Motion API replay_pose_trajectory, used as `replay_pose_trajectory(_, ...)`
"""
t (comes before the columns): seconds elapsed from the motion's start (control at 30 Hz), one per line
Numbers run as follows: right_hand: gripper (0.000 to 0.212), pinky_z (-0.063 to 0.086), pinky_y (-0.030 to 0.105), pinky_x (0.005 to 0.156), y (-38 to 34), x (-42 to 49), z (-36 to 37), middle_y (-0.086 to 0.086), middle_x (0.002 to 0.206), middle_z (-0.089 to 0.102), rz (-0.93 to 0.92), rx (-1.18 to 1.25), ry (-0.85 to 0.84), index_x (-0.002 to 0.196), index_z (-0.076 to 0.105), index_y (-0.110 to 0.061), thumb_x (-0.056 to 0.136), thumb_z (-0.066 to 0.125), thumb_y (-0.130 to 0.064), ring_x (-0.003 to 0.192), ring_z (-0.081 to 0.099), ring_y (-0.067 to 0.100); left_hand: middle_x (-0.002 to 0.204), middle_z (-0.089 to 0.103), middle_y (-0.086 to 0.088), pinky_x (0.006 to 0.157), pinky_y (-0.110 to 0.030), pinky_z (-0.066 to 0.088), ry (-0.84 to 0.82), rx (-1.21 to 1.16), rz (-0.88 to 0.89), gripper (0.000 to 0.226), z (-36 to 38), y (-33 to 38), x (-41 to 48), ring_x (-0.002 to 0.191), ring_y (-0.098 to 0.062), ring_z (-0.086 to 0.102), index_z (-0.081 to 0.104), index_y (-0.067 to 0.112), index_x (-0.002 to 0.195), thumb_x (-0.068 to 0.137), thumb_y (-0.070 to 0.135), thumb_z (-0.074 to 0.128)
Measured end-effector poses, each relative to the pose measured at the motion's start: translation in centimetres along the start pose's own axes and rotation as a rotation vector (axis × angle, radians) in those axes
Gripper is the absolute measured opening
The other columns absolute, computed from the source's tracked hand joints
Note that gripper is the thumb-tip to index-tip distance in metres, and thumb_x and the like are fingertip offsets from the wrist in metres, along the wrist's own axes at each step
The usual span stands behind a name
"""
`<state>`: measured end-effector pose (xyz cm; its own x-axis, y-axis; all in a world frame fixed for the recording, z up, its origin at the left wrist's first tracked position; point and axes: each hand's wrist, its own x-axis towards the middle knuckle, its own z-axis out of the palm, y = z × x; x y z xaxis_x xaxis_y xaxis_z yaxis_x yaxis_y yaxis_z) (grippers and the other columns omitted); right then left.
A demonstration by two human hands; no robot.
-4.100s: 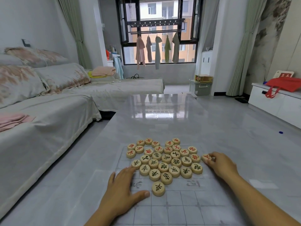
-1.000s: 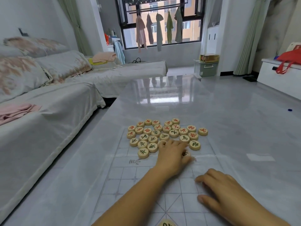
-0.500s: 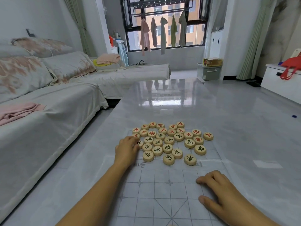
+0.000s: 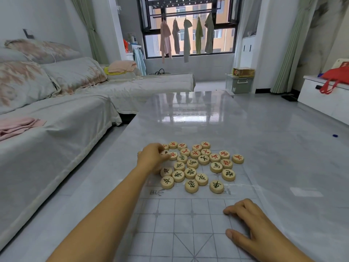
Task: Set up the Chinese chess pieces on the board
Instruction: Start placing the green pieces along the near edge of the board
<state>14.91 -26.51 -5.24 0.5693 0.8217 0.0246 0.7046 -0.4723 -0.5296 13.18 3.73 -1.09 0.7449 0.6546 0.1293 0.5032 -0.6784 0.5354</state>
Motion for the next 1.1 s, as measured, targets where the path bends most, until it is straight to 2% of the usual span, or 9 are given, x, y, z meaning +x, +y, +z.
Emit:
replay_pose_trajectory(0.1,0.031,0.029,0.004,0.087,-0.1,0.1,-0.1,-0.029,0.108,0.03,0.018,0.007,-0.021,0.109,0.034,-0.048,0.086,0.054,-0.045,0.11,0.036,-0.006,0.095,0.06,0.0,0.078,-0.031,0.047,-0.038,-0.148,0.107,0.03,-2.0,-1.7,-4.7,0.084,-0.016,0.057,0.059,0.016,0.111,0.084,0.03,0.062)
replay_pose_trajectory(0.3,0.013,0.041,0.014,0.075,-0.8,2.8,-2.1,-0.012,0.103,0.053,0.074,0.054,0.149,0.099,0.051,-0.039,0.092,0.05,-0.028,0.089,0.051,0.002,0.095,0.055,0.01,0.07,-0.012,0.041,-0.132,-0.145,0.208,0.022,-1.2,-6.4,-12.1,0.083,-0.006,0.052,0.057,0.034,0.095,0.077,0.04,0.069)
replay_pose_trajectory(0.5,0.041,0.041,0.033,0.094,-0.9,14.2,-3.6,0.008,0.128,0.043,0.135,-0.248,0.192,0.134,0.043,-0.018,0.093,0.046,-0.022,0.115,0.045,0.024,0.097,0.053,0.018,0.074,-0.012,0.043,-0.184,-0.252,0.219,0.081,-0.8,-7.4,-11.7,0.089,-0.003,0.05,0.044,0.052,0.099,0.029,0.093,0.049)
replay_pose_trajectory(0.6,0.039,0.041,0.037,0.095,-0.8,17.8,-3.2,0.011,0.125,0.041,0.189,-0.367,0.076,0.127,0.05,-0.017,0.089,0.051,-0.027,0.113,0.043,0.029,0.1,0.054,0.017,0.076,-0.013,0.044,-0.18,-0.27,0.22,0.066,-0.8,-7.6,-11.5,0.089,-0.008,0.051,0.044,0.049,0.1,0.045,0.068,0.074)
replay_pose_trajectory(0.7,0.025,0.043,0.038,0.09,-0.4,19.0,-2.6,0.011,0.121,0.044,0.224,-0.423,0.04,0.109,0.059,-0.017,0.087,0.056,-0.029,0.106,0.046,0.029,0.102,0.055,0.017,0.076,-0.013,0.045,-0.166,-0.247,0.259,0.042,-0.6,-7.9,-11.4,0.091,-0.008,0.051,0.049,0.045,0.099,0.069,0.038,0.076)
replay_pose_trajectory(0.8,0.033,0.044,0.037,0.088,-0.4,18.8,-2.6,0.01,0.118,0.046,0.237,-0.436,0.113,0.109,0.057,-0.014,0.084,0.06,-0.036,0.102,0.049,0.027,0.1,0.057,0.015,0.074,-0.009,0.041,-0.171,-0.274,0.268,0.031,-0.5,-8.2,-11.4,0.089,-0.005,0.051,0.058,0.038,0.097,0.071,0.033,0.076)
replay_pose_trajectory(0.9,0.031,0.045,0.033,0.079,-2.1,16.0,-3.8,0.009,0.112,0.052,0.219,-0.162,0.198,0.104,0.05,-0.013,0.081,0.065,-0.027,0.094,0.052,0.024,0.096,0.057,0.012,0.072,-0.008,0.04,-0.157,-0.329,0.243,0.031,-0.6,-8.2,-11.6,0.087,0.003,0.048,0.064,0.028,0.098,0.07,0.027,0.078)
replay_pose_trajectory(1.0,0.031,0.042,0.026,0.067,-4.5,8.9,-3.8,0.0,0.098,0.054,0.164,-0.036,0.107,0.102,0.047,-0.02,0.08,0.066,-0.03,0.082,0.052,0.015,0.094,0.056,0.011,0.072,-0.009,0.039,-0.161,-0.3,0.235,0.031,-0.8,-7.8,-11.8,0.084,0.001,0.049,0.065,0.024,0.099,0.071,0.026,0.078)
replay_pose_trajectory(1.1,0.035,0.045,0.023,0.075,-5.8,0.8,-1.1,-0.011,0.1,0.052,0.117,-0.098,-0.023,0.108,0.048,-0.031,0.08,0.062,-0.046,0.086,0.052,0.006,0.096,0.054,0.013,0.085,-0.026,0.041,-0.19,-0.15,0.238,0.04,-1.2,-6.9,-12.4,0.088,-0.003,0.05,0.063,0.029,0.104,0.069,0.046,0.073)
